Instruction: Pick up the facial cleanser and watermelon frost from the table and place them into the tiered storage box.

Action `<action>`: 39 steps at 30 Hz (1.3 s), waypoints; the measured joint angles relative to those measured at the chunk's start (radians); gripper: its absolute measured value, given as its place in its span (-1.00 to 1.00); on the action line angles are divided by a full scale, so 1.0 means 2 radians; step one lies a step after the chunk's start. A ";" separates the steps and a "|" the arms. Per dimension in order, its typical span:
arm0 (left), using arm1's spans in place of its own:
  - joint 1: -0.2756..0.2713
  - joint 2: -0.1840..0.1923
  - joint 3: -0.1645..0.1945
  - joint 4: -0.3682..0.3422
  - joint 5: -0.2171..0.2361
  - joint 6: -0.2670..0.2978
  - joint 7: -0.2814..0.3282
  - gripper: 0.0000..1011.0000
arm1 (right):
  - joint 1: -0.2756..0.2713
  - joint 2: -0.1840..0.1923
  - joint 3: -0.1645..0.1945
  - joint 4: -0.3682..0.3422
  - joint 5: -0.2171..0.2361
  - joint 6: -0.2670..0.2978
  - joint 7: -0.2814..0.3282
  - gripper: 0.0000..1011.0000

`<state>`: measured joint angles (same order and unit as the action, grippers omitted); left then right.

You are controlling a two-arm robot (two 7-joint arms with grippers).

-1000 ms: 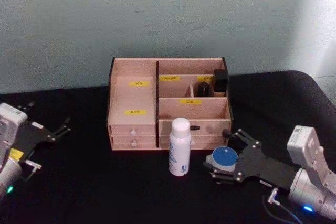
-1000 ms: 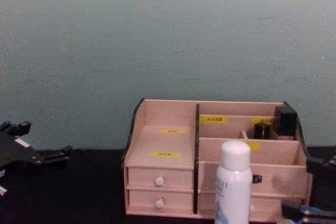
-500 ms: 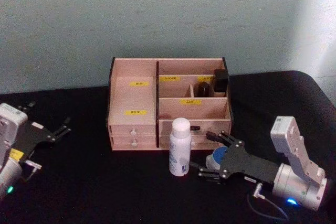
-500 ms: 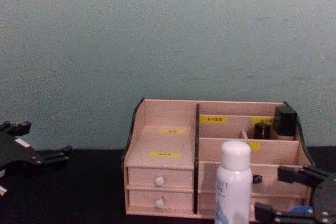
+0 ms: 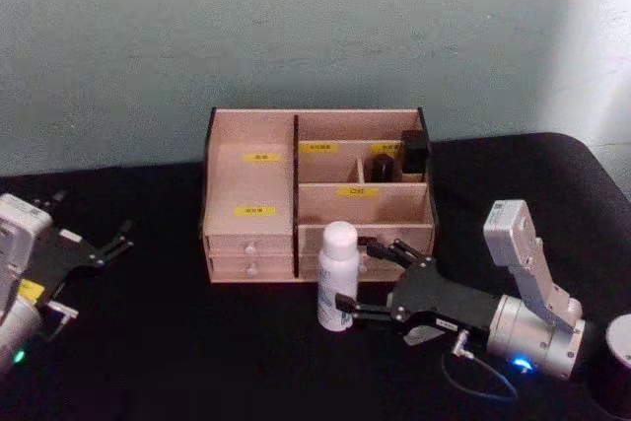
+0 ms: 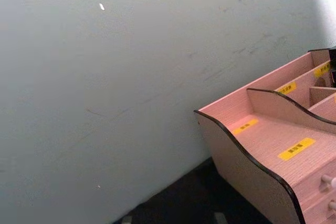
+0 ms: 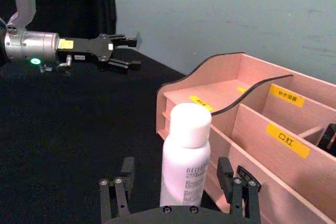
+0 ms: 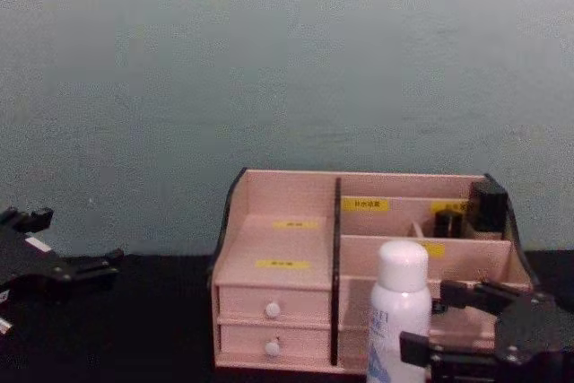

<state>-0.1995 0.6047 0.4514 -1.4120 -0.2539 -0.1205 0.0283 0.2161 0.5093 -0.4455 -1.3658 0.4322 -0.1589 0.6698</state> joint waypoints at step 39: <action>0.000 0.000 0.000 0.000 0.000 0.000 0.000 0.98 | 0.057 -0.039 -0.028 0.071 -0.005 0.020 0.002 0.98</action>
<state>-0.1995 0.6047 0.4514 -1.4120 -0.2539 -0.1206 0.0283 0.3305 0.4307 -0.5009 -1.2246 0.4220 -0.1197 0.6746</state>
